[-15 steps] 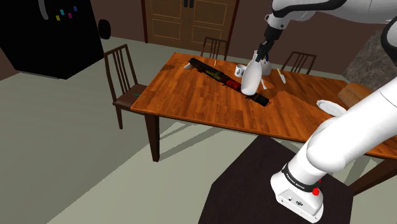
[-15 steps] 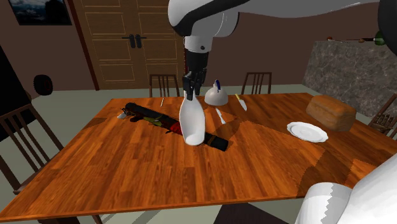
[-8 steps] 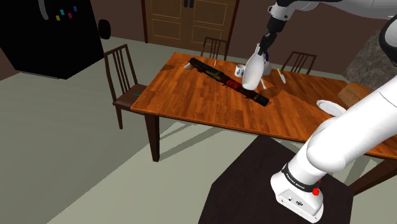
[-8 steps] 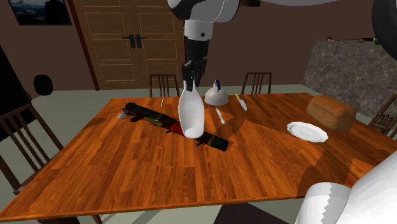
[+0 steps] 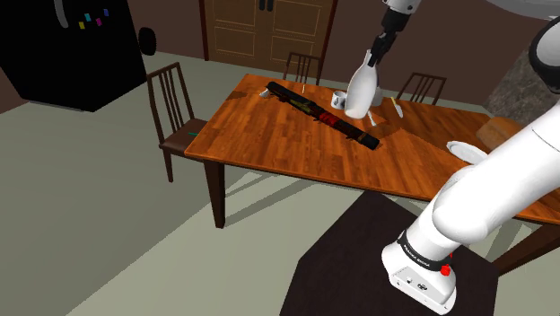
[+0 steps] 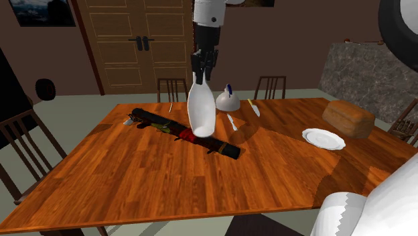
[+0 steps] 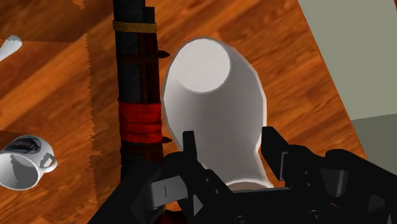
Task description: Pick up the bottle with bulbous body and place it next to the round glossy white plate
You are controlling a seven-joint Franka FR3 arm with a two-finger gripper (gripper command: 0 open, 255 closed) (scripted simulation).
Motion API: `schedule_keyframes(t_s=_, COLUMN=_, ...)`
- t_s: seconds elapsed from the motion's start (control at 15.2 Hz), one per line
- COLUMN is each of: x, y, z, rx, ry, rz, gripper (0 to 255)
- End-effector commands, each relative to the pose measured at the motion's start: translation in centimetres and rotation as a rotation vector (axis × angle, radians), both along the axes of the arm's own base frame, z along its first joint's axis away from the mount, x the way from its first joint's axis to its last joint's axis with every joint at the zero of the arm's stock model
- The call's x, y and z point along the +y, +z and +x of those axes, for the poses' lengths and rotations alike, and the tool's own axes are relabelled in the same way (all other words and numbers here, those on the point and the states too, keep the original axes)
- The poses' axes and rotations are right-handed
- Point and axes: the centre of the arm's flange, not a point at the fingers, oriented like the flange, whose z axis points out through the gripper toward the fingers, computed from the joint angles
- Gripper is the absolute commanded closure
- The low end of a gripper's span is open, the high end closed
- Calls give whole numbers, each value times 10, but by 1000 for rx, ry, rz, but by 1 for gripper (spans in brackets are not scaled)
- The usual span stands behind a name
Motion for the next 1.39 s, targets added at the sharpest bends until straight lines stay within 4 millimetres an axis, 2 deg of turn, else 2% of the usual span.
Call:
schedule_keyframes(t_s=0.0, x=0, y=12, z=0, rx=0, ry=0, rz=0, gripper=255)
schedule_keyframes(t_s=1.32, x=0, y=118, z=0, rx=0, ry=0, rz=0, gripper=255)
